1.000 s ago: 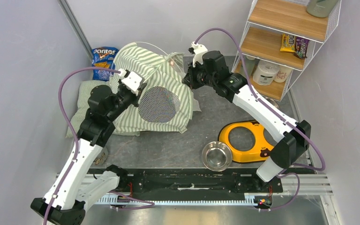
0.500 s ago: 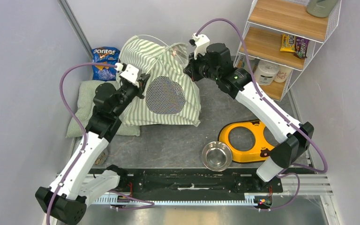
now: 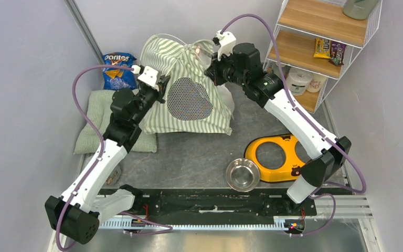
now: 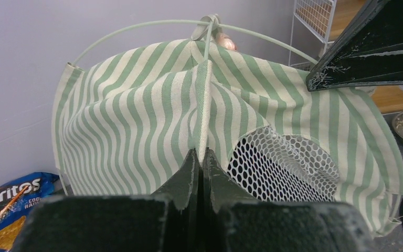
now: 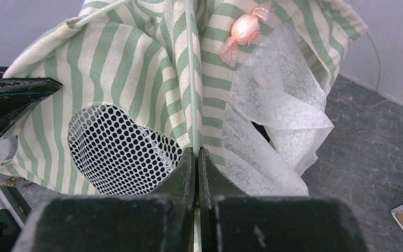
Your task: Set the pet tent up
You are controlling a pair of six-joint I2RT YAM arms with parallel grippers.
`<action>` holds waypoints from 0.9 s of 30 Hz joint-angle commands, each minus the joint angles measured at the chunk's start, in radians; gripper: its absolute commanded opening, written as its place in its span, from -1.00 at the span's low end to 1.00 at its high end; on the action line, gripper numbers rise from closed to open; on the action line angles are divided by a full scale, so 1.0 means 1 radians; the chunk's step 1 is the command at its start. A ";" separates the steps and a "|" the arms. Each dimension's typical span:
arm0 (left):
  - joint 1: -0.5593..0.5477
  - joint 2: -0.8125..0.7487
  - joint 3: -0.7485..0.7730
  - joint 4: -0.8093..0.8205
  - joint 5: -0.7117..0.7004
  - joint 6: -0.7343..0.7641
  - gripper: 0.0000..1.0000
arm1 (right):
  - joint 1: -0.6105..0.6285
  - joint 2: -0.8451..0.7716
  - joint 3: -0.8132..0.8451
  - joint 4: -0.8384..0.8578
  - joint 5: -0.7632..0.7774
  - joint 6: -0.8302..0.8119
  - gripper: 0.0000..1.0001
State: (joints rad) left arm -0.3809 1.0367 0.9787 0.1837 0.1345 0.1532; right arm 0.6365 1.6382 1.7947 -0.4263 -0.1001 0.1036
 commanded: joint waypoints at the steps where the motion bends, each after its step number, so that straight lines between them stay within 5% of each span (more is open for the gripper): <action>1: 0.006 0.006 0.036 0.053 -0.010 0.038 -0.96 | 0.003 -0.020 0.082 0.078 -0.035 0.031 -0.98; 5: 0.018 0.002 0.051 0.015 -0.026 0.109 -0.96 | 0.001 -0.025 0.087 0.071 -0.017 0.051 -0.05; 8: 0.040 -0.009 0.045 -0.025 -0.019 0.144 -0.96 | -0.011 -0.045 0.060 0.092 0.020 0.092 0.27; 15: 0.055 -0.031 0.004 -0.112 0.059 0.223 -0.96 | -0.080 -0.072 0.010 0.166 0.042 0.227 0.36; 21: 0.081 -0.072 -0.039 -0.167 0.060 0.241 -0.96 | -0.155 -0.008 0.012 0.163 -0.002 0.185 0.43; 27: 0.086 -0.071 -0.041 -0.179 0.050 0.208 -0.96 | -0.249 0.189 0.105 0.154 -0.117 -0.037 0.11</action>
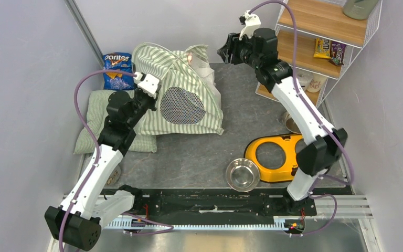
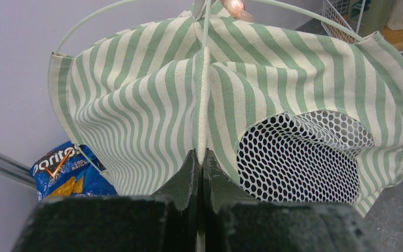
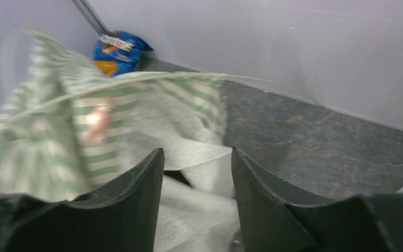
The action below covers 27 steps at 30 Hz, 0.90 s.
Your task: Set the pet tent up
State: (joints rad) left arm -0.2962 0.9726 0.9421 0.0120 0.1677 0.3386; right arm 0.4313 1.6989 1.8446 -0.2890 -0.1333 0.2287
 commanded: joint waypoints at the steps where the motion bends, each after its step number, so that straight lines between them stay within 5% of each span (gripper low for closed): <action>1: 0.002 -0.005 -0.003 -0.033 0.015 0.018 -0.96 | -0.045 0.158 0.076 0.018 -0.091 -0.214 0.07; 6: 0.003 0.004 0.013 -0.060 0.005 0.002 -0.96 | -0.053 0.321 0.163 0.080 -0.048 -0.344 0.05; 17: 0.003 0.004 0.055 -0.138 0.030 -0.091 -0.96 | -0.054 0.514 0.080 0.647 -0.006 -0.464 0.17; 27: 0.005 0.014 0.126 -0.197 0.037 -0.129 -0.96 | -0.053 0.658 0.116 0.830 -0.117 -0.541 0.22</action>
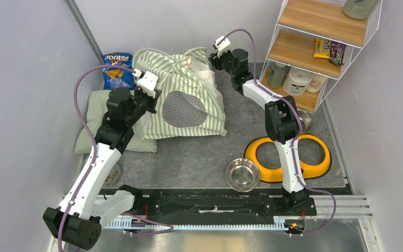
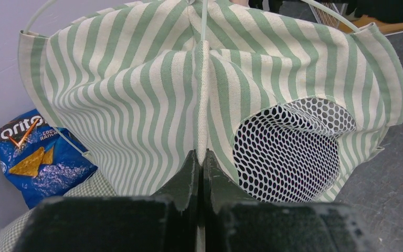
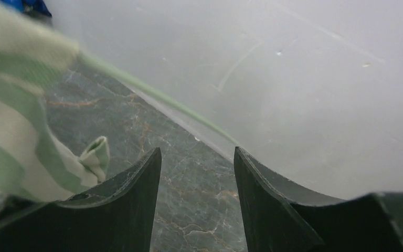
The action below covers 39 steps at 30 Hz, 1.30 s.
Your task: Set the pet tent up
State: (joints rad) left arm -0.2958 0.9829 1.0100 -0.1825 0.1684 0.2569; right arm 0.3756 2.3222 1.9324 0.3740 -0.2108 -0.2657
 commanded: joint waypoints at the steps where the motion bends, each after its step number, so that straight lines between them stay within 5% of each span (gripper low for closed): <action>1: 0.004 0.005 0.062 -0.007 0.039 -0.048 -0.96 | 0.002 0.048 0.031 0.199 -0.021 -0.045 0.22; 18: 0.004 0.035 0.091 -0.058 0.065 -0.053 -0.96 | 0.006 0.175 0.189 0.263 0.103 -0.041 0.11; 21: 0.004 0.039 0.096 -0.060 0.069 -0.053 -0.96 | 0.006 0.184 0.207 0.258 0.106 -0.039 -0.11; 24: 0.004 0.040 0.099 -0.063 0.074 -0.054 -0.96 | 0.007 0.185 0.211 0.260 0.109 -0.043 -0.66; 27: 0.005 0.040 0.102 -0.060 0.084 -0.060 -0.96 | 0.011 0.171 0.208 0.260 0.101 -0.072 -1.00; 39: 0.004 0.033 0.095 -0.049 0.084 -0.076 -0.96 | 0.023 0.125 0.295 0.247 0.271 -0.123 -1.00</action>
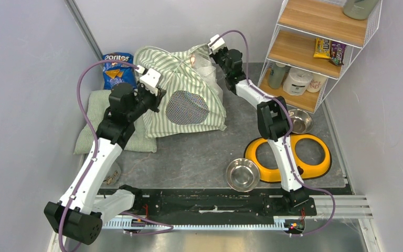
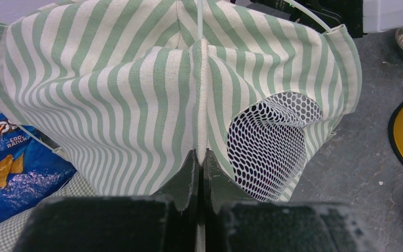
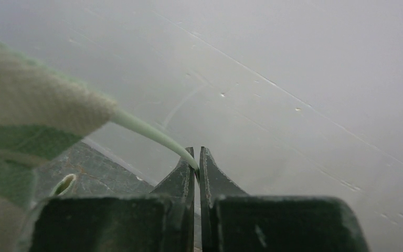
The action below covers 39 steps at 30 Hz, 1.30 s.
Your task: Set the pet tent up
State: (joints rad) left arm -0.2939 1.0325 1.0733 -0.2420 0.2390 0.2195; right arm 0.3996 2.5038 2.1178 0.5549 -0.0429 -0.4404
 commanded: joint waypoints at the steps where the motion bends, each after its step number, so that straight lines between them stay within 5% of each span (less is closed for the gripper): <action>1: 0.003 -0.015 0.030 0.015 0.014 -0.042 -0.96 | -0.001 -0.057 0.120 0.060 0.129 0.038 -1.00; 12: 0.003 -0.014 0.034 0.029 -0.004 -0.038 -0.96 | -0.005 -0.107 0.104 0.052 0.222 0.001 -1.00; 19: 0.008 -0.047 0.065 -0.023 -0.041 0.047 -0.96 | -0.005 -0.286 -0.180 0.070 0.163 0.036 -1.00; 30: 0.030 -0.148 0.088 -0.083 -0.121 0.157 -0.96 | 0.006 -0.665 -0.431 -0.235 -0.078 0.261 -1.00; 39: 0.035 -0.189 0.092 -0.073 -0.130 0.176 -0.96 | 0.080 -0.941 -0.544 -0.591 -0.123 0.362 -1.00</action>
State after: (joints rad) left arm -0.2695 0.8268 1.1473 -0.3042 0.1555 0.3618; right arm 0.4438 1.7050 1.5951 0.1158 -0.0891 -0.2371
